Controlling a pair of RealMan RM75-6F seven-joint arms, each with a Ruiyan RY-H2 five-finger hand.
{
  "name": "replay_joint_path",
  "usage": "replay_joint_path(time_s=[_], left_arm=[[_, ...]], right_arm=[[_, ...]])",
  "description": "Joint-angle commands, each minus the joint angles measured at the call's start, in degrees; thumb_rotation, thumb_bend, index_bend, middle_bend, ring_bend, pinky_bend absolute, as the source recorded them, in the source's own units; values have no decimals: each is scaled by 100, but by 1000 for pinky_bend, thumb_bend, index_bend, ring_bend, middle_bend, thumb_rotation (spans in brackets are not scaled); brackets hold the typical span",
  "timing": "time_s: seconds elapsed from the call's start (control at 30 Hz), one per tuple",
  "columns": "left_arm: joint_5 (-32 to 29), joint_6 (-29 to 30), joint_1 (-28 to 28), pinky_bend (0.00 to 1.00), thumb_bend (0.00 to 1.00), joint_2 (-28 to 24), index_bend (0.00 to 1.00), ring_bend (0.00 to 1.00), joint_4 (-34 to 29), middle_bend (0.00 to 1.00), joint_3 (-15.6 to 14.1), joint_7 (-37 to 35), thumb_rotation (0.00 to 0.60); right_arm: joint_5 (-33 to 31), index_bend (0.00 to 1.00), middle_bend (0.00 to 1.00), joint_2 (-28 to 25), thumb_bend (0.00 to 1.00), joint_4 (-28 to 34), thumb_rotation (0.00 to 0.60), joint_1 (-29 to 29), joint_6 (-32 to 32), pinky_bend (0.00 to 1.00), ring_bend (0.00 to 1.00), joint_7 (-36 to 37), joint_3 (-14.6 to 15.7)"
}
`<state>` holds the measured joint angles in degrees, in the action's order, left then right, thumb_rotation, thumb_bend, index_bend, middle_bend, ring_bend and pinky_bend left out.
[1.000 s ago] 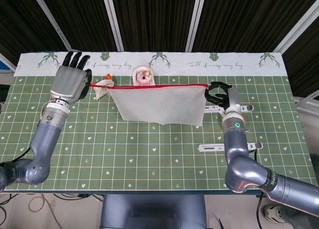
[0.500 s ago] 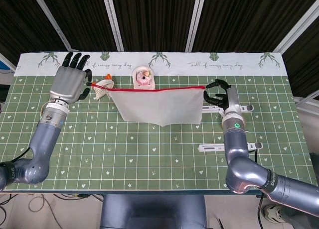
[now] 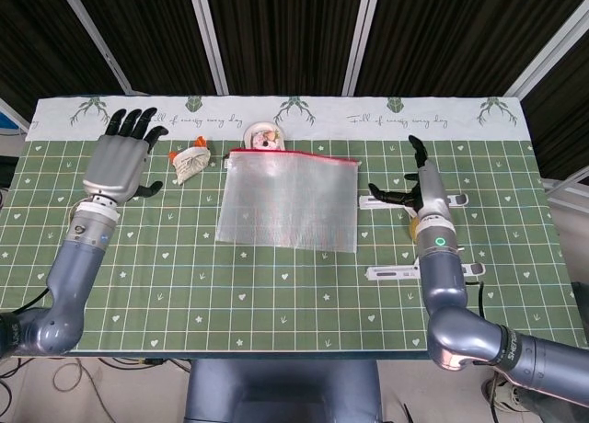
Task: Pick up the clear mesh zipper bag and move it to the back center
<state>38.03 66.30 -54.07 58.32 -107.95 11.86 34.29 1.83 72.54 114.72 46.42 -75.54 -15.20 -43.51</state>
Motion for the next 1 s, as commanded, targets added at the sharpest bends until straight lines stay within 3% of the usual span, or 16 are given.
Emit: replay_joint_path(time_s=[0.03,0.17,0.33,0.47,0.6,0.8,1.0], left_arm=[[354,254,362,0,152,-126,197,0,-399,25,-130,-325,600],[847,641,881,0,83,-221,173,0,-831,14,-350,-755,600],[1896,1226,1728,0,72,-255,104,0,-1125,0,-961,-1239,600],[3032,1747,2455,0,66,-234,39,0,-896,0,-1630,-1502,600],[3977,2241,3110,0,65,-100,9,0,-341,0,-2180,-1800,600],[4480,2745,3879,0,65,204,0,0,425,0,-2534,-2565,600],[4966,3373,4382,0,63,473,0,0,1299,0,-2530,-2922,600]], right_arm=[[433,0,0,-267,258,361,600,-327,-65,214,0,-122,400],[1253,0,0,-644,154,790,600,-853,-14,214,0,-235,1059],[3131,0,0,-1079,137,1001,600,-1632,-109,214,0,-346,2195],[4740,0,0,-1438,127,825,600,-2290,-150,210,0,-305,3168],[6214,0,0,-1663,127,351,600,-2881,-308,207,0,42,3934],[7718,0,0,-1613,127,-598,600,-3617,-917,207,0,828,4624],[8551,0,0,-1351,127,-1676,600,-4082,-1584,207,0,1090,4901]])
